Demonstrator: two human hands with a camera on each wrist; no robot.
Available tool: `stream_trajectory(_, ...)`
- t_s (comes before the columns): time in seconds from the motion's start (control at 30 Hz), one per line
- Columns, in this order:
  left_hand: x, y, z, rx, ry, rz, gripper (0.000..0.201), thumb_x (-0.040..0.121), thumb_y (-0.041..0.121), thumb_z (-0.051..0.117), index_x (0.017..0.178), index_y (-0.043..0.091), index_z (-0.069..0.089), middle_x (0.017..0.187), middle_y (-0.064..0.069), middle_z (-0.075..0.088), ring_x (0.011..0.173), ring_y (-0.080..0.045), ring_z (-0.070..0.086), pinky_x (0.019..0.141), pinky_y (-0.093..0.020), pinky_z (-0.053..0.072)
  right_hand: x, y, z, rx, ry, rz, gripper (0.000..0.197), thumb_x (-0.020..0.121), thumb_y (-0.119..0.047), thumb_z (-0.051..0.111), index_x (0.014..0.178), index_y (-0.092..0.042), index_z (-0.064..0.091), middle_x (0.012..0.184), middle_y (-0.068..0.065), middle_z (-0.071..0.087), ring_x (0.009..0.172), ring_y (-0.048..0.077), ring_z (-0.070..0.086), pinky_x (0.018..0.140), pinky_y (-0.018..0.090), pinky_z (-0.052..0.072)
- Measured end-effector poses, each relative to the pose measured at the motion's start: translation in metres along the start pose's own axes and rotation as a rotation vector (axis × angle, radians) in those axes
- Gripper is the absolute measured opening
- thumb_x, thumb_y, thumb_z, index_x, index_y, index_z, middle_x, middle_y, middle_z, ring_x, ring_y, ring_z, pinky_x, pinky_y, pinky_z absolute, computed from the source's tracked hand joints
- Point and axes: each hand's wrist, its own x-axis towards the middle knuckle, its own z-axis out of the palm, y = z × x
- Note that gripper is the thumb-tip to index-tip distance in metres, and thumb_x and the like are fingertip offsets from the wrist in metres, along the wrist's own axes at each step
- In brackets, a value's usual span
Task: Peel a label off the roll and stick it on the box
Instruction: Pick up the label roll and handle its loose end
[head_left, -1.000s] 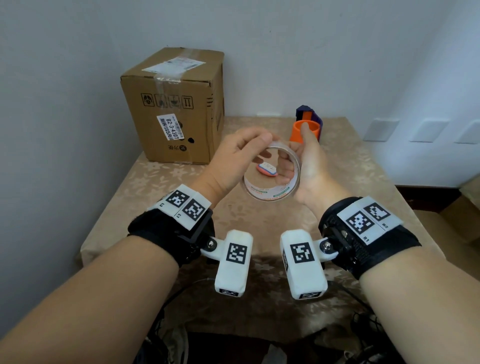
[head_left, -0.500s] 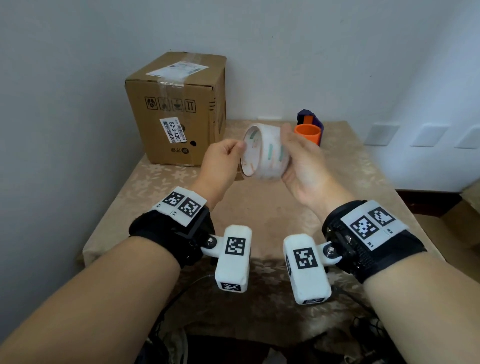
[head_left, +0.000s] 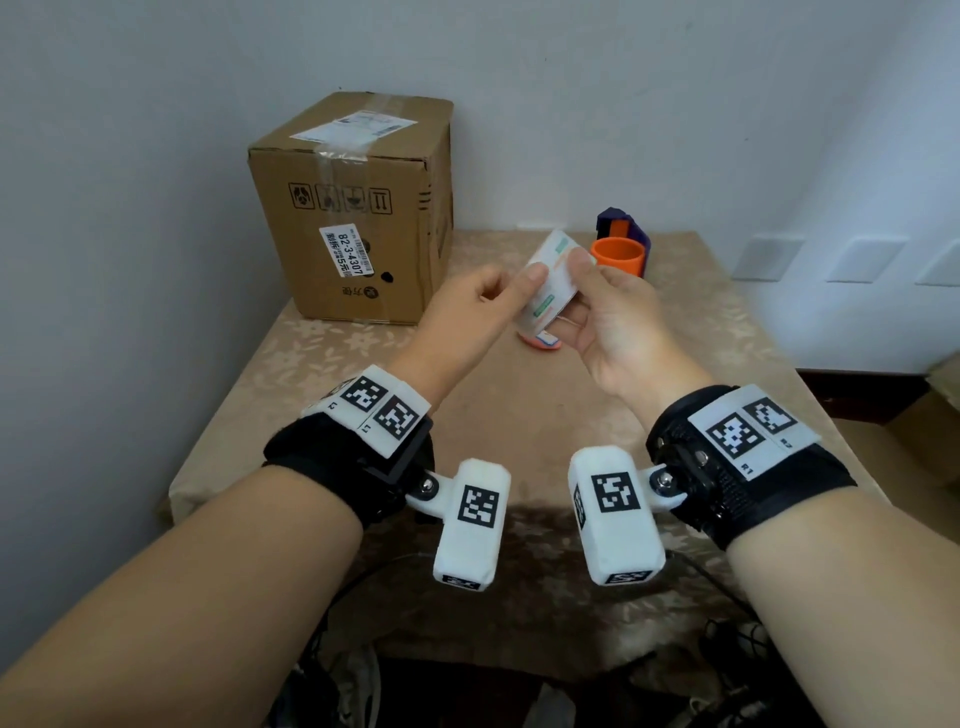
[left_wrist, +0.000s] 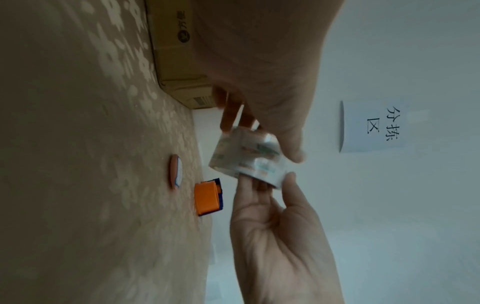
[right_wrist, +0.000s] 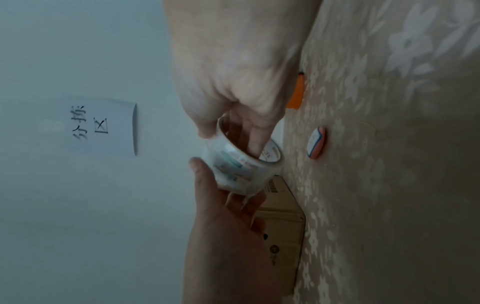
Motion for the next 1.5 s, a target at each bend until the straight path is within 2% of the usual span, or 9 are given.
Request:
stream_trajectory(0.1,0.004,0.000,0.001,0.012,0.037,0.025,0.034,0.089,0.038,0.059,0.068,0.012,0.053,0.058,0.008,0.042,0.056,-0.009,0.037,0.056,-0.025,0.031,0.002,0.000,0.002,0.041,0.019,0.030,0.019,0.097,-0.021,0.047,0.092,-0.006,0.058,0.092,0.015,0.068,0.079,0.026,0.069,0.080,0.047,0.057)
stream_trajectory(0.27,0.001,-0.002,-0.004,-0.105,-0.102,0.036,0.009,0.092,0.019,0.057,0.087,0.013,0.056,0.078,0.005,0.056,0.067,0.000,0.050,0.063,-0.007,0.040,0.008,-0.004,0.002,0.284,0.086,0.156,0.017,0.096,-0.018,0.050,0.086,-0.006,0.056,0.096,0.020,0.066,0.087,0.030,0.067,0.077,0.045,0.058)
stream_trajectory(0.5,-0.004,-0.012,-0.026,-0.126,-0.328,0.004,0.022,0.090,0.006,0.058,0.112,0.007,0.058,0.097,0.003,0.067,0.086,-0.002,0.064,0.086,-0.017,0.050,0.001,0.010,-0.006,0.433,0.051,0.247,0.016,0.096,-0.014,0.046,0.090,-0.003,0.055,0.097,0.020,0.064,0.094,0.032,0.064,0.080,0.047,0.056)
stream_trajectory(0.67,-0.007,-0.005,-0.023,-0.119,-0.350,-0.027,0.007,0.090,0.009,0.059,0.096,0.011,0.063,0.082,0.005,0.069,0.071,0.000,0.064,0.075,-0.017,0.051,0.000,0.010,-0.017,-0.009,0.076,0.412,0.036,0.089,-0.037,0.057,0.110,-0.008,0.060,0.090,0.006,0.062,0.081,0.018,0.061,0.055,0.026,0.059)
stream_trajectory(0.8,-0.006,0.008,-0.020,-0.074,-0.289,-0.043,0.021,0.091,0.024,0.059,0.072,0.014,0.060,0.062,0.007,0.062,0.052,-0.002,0.053,0.052,-0.012,0.041,0.002,0.010,-0.022,-0.422,0.122,0.183,0.035,0.088,-0.036,0.059,0.116,-0.014,0.056,0.109,0.005,0.057,0.099,0.022,0.055,0.085,0.036,0.053)
stream_trajectory(0.87,-0.006,0.012,-0.017,-0.077,-0.280,-0.044,0.026,0.090,0.026,0.061,0.067,0.014,0.058,0.055,0.009,0.060,0.047,-0.001,0.051,0.047,-0.011,0.039,-0.002,0.009,-0.018,-0.432,-0.007,0.056,0.019,0.090,-0.036,0.055,0.099,-0.022,0.064,0.102,0.002,0.066,0.099,0.021,0.060,0.094,0.038,0.047)
stream_trajectory(1.13,-0.006,0.022,-0.009,-0.239,-0.309,-0.038,0.016,0.090,0.020,0.060,0.075,0.012,0.061,0.062,0.009,0.064,0.054,-0.001,0.058,0.051,-0.010,0.043,-0.004,0.002,-0.010,-0.256,-0.020,-0.076,0.043,0.091,-0.034,0.055,0.051,-0.023,0.062,0.056,-0.002,0.062,0.064,0.021,0.060,0.071,0.038,0.045)
stream_trajectory(1.43,-0.002,0.015,-0.013,-0.382,-0.345,-0.059,0.019,0.091,0.027,0.053,0.077,0.021,0.065,0.075,0.008,0.067,0.071,-0.005,0.060,0.072,-0.015,0.047,-0.003,-0.005,-0.017,0.099,-0.049,0.044,0.042,0.092,-0.044,0.049,0.097,-0.005,0.063,0.098,0.016,0.066,0.094,0.030,0.063,0.099,0.047,0.046)
stream_trajectory(1.5,-0.001,0.014,-0.012,-0.424,-0.361,-0.069,0.020,0.088,0.031,0.051,0.086,0.018,0.066,0.083,0.004,0.067,0.079,-0.008,0.060,0.077,-0.018,0.048,-0.004,-0.007,-0.017,0.196,-0.067,0.073,0.048,0.094,-0.046,0.041,0.098,-0.004,0.066,0.096,0.014,0.069,0.091,0.026,0.067,0.095,0.042,0.050)
